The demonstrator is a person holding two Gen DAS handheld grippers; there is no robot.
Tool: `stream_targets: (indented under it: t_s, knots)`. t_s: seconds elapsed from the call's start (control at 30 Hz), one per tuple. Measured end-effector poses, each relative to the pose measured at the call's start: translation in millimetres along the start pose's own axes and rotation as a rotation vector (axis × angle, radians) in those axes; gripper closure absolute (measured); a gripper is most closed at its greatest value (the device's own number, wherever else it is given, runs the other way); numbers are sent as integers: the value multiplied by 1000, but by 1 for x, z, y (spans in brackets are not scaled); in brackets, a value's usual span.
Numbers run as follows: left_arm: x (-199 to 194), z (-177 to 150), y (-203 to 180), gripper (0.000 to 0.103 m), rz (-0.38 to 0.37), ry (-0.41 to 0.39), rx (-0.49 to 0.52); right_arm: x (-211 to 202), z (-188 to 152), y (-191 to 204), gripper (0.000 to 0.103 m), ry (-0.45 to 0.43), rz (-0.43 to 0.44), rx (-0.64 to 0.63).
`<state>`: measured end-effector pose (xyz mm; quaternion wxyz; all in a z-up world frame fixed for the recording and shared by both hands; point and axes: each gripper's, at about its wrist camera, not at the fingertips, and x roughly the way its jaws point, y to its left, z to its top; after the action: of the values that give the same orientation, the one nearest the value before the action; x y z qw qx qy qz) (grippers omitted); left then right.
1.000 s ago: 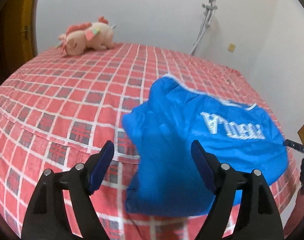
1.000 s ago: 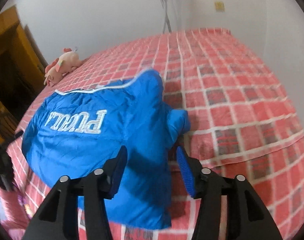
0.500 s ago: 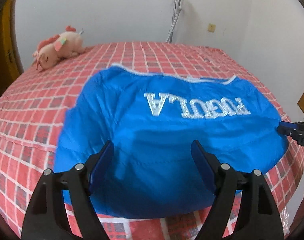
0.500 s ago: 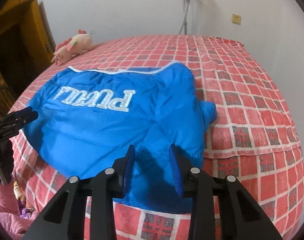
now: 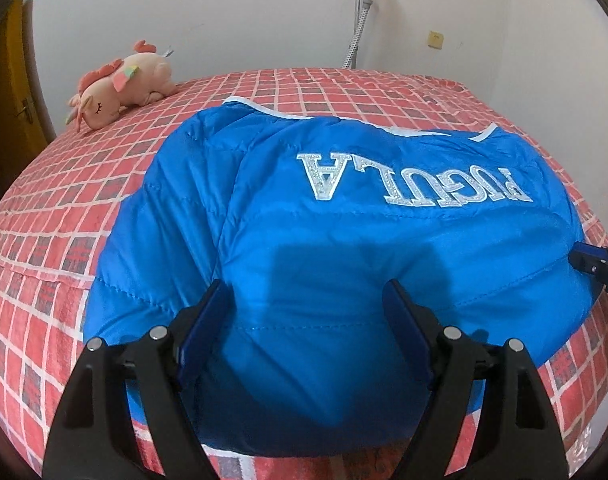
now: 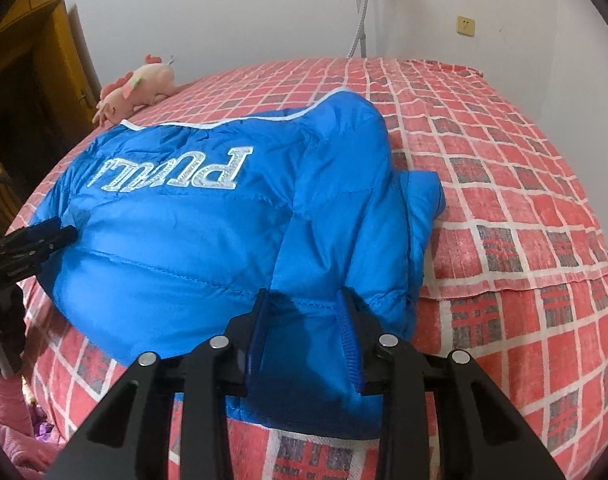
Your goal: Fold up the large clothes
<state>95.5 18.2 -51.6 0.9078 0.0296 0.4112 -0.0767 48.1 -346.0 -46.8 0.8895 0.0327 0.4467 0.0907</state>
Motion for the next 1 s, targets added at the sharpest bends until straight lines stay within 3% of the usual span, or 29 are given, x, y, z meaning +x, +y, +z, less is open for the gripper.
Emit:
stream_targets:
  t_s: [0.47,0.77,0.93,1.0]
  knots:
    - [-9,-1,-5,25,26,-6,1,-29,7,-8,70,-30,14,30]
    - [-10,-2,-4,25,25,-3,2,-6,-1,-20,70,27,23,49]
    - [-38,-5,7,24,22,-5,-23,-6,-2,-20,70,26,22,40]
    - [-51,-10,17,19,48,-8,-42,-6,-2,-21,70,28,29,41]
